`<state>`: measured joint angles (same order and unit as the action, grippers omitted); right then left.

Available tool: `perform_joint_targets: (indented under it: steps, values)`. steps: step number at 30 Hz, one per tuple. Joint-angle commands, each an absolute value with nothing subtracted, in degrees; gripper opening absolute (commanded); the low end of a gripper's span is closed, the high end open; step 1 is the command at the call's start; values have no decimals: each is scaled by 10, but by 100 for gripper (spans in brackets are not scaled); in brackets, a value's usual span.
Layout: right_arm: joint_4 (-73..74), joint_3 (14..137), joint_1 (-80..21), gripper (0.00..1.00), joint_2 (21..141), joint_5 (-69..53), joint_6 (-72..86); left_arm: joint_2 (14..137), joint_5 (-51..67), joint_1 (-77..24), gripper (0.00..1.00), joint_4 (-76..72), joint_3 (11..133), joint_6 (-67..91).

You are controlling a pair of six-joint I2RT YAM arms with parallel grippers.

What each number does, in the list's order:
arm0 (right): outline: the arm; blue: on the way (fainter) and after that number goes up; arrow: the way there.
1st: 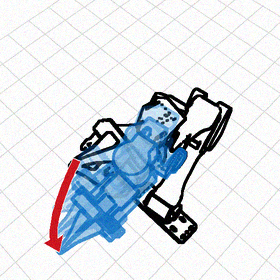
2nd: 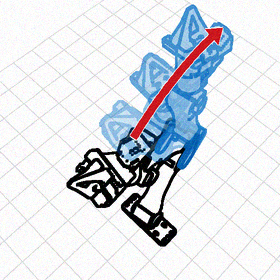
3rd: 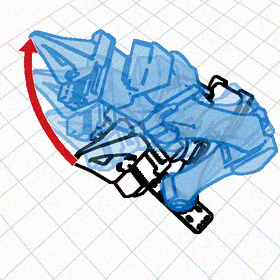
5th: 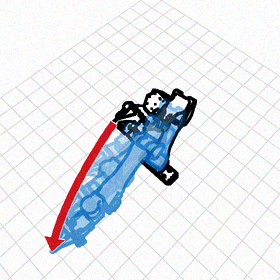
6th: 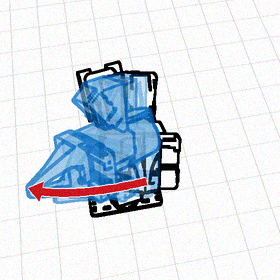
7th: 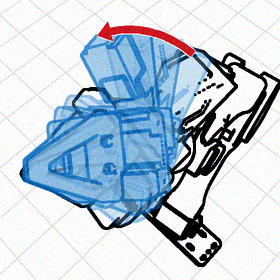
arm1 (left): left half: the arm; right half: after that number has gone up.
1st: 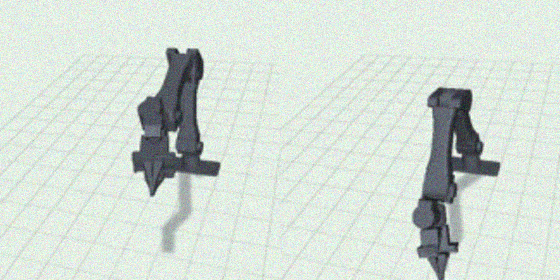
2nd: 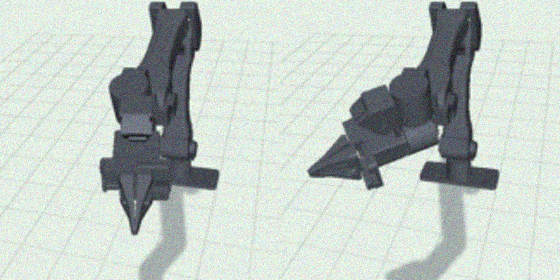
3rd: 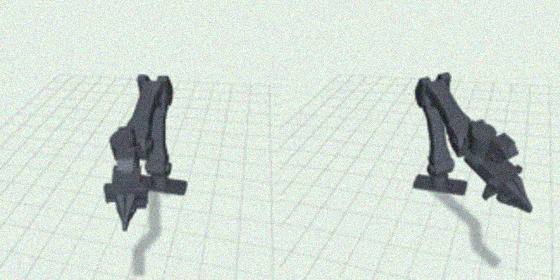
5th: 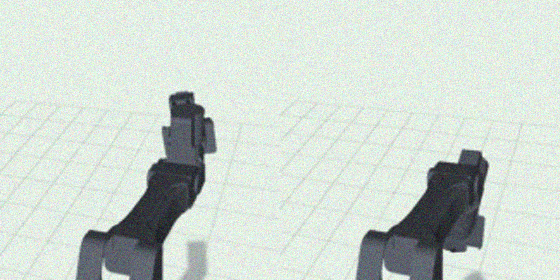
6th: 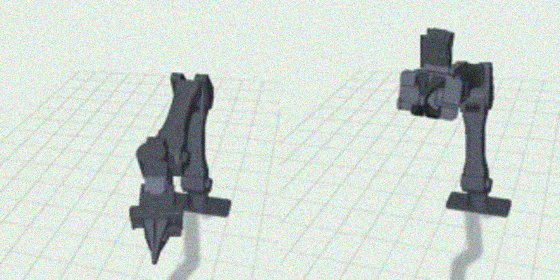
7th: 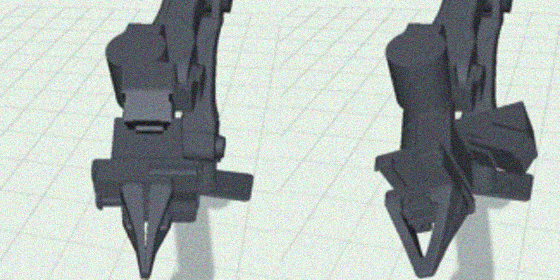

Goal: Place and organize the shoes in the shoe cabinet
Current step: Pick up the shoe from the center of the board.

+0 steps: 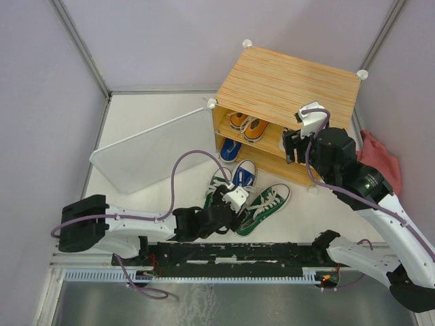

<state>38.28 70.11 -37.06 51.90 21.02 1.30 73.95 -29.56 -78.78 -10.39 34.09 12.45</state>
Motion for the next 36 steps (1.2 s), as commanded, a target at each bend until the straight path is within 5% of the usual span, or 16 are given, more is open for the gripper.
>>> perform_joint_targets:
  steps: [1, 10, 12, 13, 25, 36]
  values:
    - [378, 704, -372, 77, 512, 205, 25, 783, -418, -788, 83, -101, 349, 193]
    - [382, 703, -372, 77, 504, 208, 24, 888, -401, -788, 54, -138, 366, 202]
    - [383, 701, -372, 77, 503, 210, 22, 890, -391, -789, 16, -138, 364, 205]
    - [384, 700, -372, 77, 502, 212, 21, 883, -388, -788, 5, -134, 364, 206]
    - [363, 690, -372, 77, 508, 223, 22, 736, -412, -781, 3, -140, 385, 205]
    - [367, 692, -373, 77, 516, 222, 20, 814, -403, -711, 3, -314, 375, 213]
